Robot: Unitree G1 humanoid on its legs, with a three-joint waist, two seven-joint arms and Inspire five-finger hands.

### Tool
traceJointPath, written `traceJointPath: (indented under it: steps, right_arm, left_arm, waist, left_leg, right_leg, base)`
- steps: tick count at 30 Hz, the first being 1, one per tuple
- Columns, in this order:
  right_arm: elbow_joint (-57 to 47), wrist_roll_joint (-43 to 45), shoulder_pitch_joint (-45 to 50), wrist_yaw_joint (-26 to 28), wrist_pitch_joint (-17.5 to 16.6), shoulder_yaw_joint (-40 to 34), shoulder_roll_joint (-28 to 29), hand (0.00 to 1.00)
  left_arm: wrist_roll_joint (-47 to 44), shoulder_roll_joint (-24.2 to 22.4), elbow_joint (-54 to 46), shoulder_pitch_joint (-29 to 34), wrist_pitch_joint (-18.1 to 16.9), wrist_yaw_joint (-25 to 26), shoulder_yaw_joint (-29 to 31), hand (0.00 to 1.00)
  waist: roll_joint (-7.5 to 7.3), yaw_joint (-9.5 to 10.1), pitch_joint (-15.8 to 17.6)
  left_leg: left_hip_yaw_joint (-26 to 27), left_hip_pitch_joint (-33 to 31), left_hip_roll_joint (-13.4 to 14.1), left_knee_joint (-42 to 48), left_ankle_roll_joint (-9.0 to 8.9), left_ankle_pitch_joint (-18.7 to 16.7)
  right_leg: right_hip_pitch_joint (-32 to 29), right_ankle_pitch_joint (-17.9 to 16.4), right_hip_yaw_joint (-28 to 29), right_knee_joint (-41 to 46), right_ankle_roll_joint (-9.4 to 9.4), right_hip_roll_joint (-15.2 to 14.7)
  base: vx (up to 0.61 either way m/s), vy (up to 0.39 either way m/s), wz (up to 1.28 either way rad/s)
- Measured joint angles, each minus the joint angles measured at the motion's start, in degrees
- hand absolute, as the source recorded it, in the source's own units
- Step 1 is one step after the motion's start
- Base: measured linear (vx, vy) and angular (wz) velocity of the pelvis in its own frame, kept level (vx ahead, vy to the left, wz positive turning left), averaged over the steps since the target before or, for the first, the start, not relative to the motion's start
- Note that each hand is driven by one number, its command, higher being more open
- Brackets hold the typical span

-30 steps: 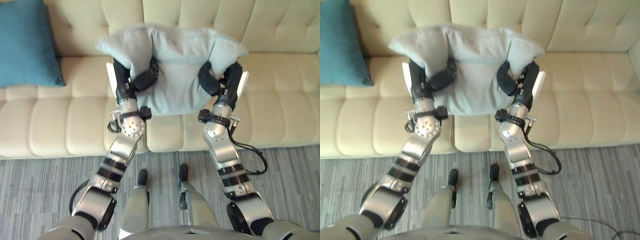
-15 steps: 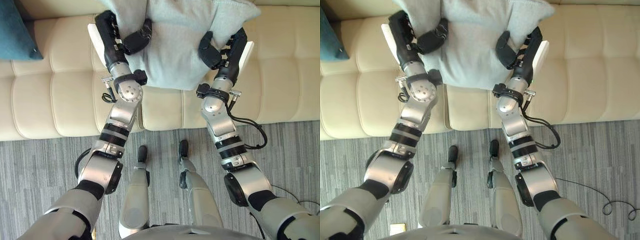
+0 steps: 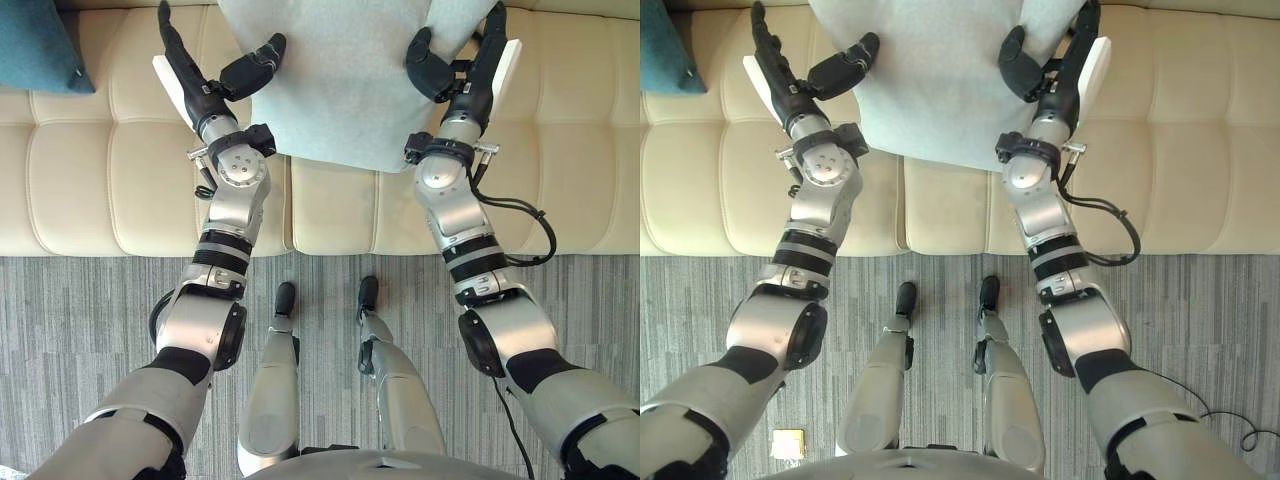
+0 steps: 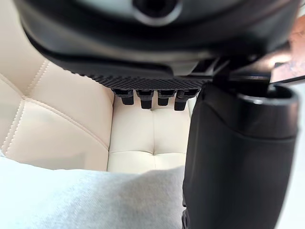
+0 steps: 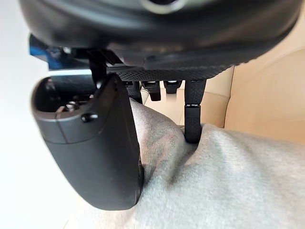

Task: Pick up cushions and gather them together orderly.

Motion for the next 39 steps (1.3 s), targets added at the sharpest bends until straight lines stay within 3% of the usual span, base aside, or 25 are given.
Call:
traceJointPath:
  steps: [5,11,19,23,28,32,34,36,39]
  right_arm:
    - [2.3,4.0,-1.8,1.3,-0.1,-2.3,-1.0,1.0]
    - [6.0,14.7,-4.4,4.1,-0.4,-7.2,-3.5,1.0]
    - [6.9,25.6,-4.0,5.2,-0.6,-14.7,-3.6,1.0]
    - [-2.2,28.6,4.7,6.3,-3.5,-18.7,-3.7,1.0]
    - [-16.4,29.8,26.4,10.7,-7.4,-19.6,-3.4,1.0]
    - [-20.4,25.3,46.3,17.1,-7.1,-18.6,2.7,1.0]
    - [-20.5,23.1,51.8,19.0,-6.8,-17.9,5.3,1.0]
    - [-20.4,20.8,57.8,21.1,-6.3,-17.9,8.4,1.0]
    - [-18.4,16.4,65.8,23.5,-5.7,-17.9,11.0,1.0]
  left_arm:
    - [-3.3,0.3,1.9,-0.2,-0.1,-0.7,3.3,1.0]
    - [-9.4,3.9,2.8,-0.2,-0.1,-3.7,8.0,1.0]
    - [-12.9,5.9,0.7,0.6,-1.0,-6.9,9.7,1.0]
    - [-12.8,4.4,-8.4,9.8,-2.5,-8.6,9.4,1.0]
    - [-12.7,-2.0,-13.3,25.8,-3.4,-11.6,9.3,1.0]
    - [-12.2,-8.7,-13.3,40.7,-2.3,-16.3,7.9,1.0]
    - [-12.1,-9.7,-13.3,45.1,-1.9,-18.4,6.9,1.0]
    - [-10.7,-11.2,-13.2,50.5,-1.6,-21.1,6.5,1.0]
    - [-7.7,-12.4,-9.4,57.6,-1.1,-25.1,6.5,1.0]
  waist:
    - [-0.01,0.03,0.2]
    - [-0.01,0.29,0.2]
    - [0.0,0.75,0.2]
    - [0.04,0.83,0.2]
    - [0.08,0.85,0.2]
    - [0.1,0.74,0.1]
    - [0.2,0.73,-0.3]
    - [0.59,0.7,-1.3]
    - [1.6,0.59,-5.5]
  left_leg:
    - [-0.6,1.2,0.0,-1.4,-0.09,0.7]
    - [-1.2,1.4,0.0,-1.7,-0.34,1.2]
    - [-1.3,2.1,0.2,-1.7,-0.34,1.2]
    - [-1.3,4.0,0.1,-1.8,-0.33,1.2]
    - [-1.1,7.0,0.4,-3.0,-0.1,0.4]
    - [-0.7,9.6,1.0,-3.0,-0.06,-0.6]
    - [-0.6,10.6,1.2,-3.0,-0.07,-0.9]
    - [-0.4,11.8,1.5,-3.0,-0.03,-1.6]
    - [0.8,14.0,1.8,-2.2,0.72,-3.0]
  right_leg:
    - [1.4,0.4,-0.5,-1.2,-0.12,0.0]
    - [2.6,1.4,-1.3,-3.0,-0.37,0.2]
    - [4.3,2.3,-1.5,-5.1,-0.49,0.1]
    - [6.1,2.1,-1.4,-5.2,-0.42,0.0]
    - [7.7,-0.4,-1.5,-3.7,-0.45,0.1]
    - [8.9,-2.6,-1.5,-0.7,-0.43,0.4]
    - [9.2,-3.9,-1.6,0.9,-0.51,0.5]
    - [9.4,-5.6,-1.6,2.9,-0.81,0.7]
    - [10.9,-7.5,-1.6,4.5,-0.96,0.9]
  base:
    - [0.05,0.007,0.06]
    - [0.03,0.001,0.05]
    - [0.01,0.006,0.0]
    - [0.06,0.021,-0.03]
    - [0.04,0.019,-0.02]
    - [0.07,0.03,-0.04]
    - [0.1,0.019,-0.01]
    - [0.09,0.014,-0.03]
    - [0.11,0.023,-0.1]
